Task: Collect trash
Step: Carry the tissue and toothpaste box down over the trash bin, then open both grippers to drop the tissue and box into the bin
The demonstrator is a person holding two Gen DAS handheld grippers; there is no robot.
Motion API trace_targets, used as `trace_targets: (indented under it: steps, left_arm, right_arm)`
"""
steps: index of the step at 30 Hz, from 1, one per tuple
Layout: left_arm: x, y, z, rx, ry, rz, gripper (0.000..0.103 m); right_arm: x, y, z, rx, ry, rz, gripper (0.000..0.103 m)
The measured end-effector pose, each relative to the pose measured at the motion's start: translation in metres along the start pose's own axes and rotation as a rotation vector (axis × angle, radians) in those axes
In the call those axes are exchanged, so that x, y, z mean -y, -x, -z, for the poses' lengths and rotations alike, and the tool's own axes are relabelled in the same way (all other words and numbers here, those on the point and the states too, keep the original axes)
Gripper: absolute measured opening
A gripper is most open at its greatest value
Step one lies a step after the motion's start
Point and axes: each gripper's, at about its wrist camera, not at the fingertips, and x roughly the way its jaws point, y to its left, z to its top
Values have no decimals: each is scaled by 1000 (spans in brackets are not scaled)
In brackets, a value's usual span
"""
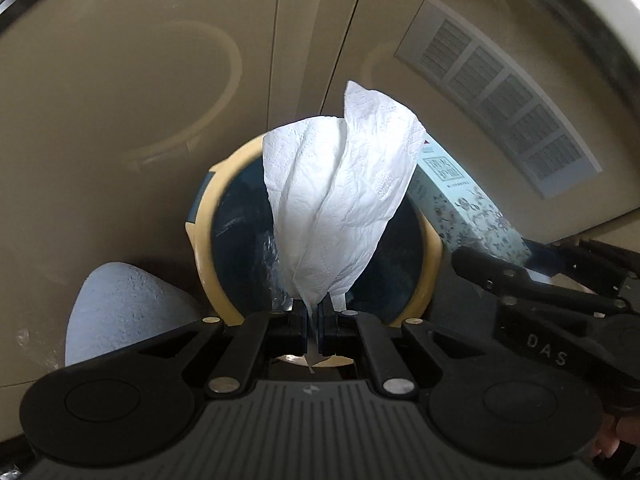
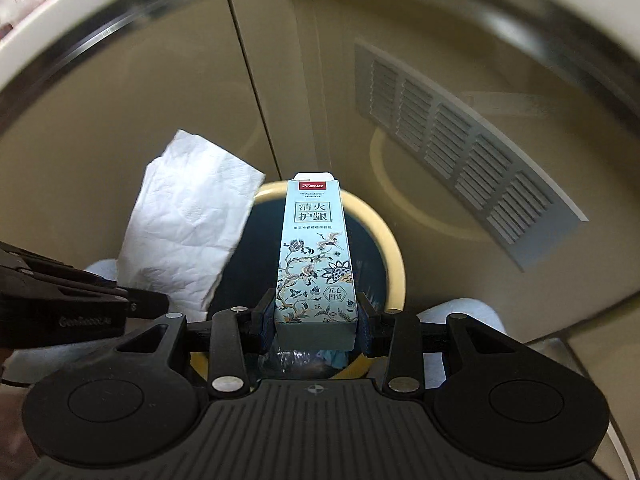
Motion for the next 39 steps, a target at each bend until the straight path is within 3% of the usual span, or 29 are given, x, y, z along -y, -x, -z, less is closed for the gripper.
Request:
trace_targets:
  steps: [12,23,24,26,27,28,30,31,34,39]
  left_arm:
    - [-6,-42,-12,-80,-13,-48,5]
    - [-1,-47,-13,-87,-26,-65,5]
    - [-1,-49,-13,-83,-25,-73,8]
    - [-1,-48,-14,-65,-25,-77,26]
    - [0,-48,-14,-56,-26,-76,48]
    - [0,-47,-15,-48,-27,-76,67]
    - [0,-44,-14,-34,-16,-130,85]
    - [-1,-42,-14,-26,-10,-148,90]
    - [-6,-32,-11,-23,15,-120,92]
    - [-9,1,3,49,51,-151,103]
  right_arm:
    - [3,-54,-5,-116,-8,43,41]
    - [-2,-59,-12,-129,-9,70,42]
    - [-2,-60,-12,-127,-10,73,42]
    - [-3,-63,-12,-128,-21,78,42]
    - [-2,-64,-13,-133,-31,74,42]
    - [-1,-64,-13,-142,-47,63,49]
    - [2,-64,-12,-149,-85,65,56]
    - [4,-62,-12,-148,-95,74,60]
    - [4,-51,-9,-134,-101,72,71]
    - [-1,-20,-4,-64,-78,57,75]
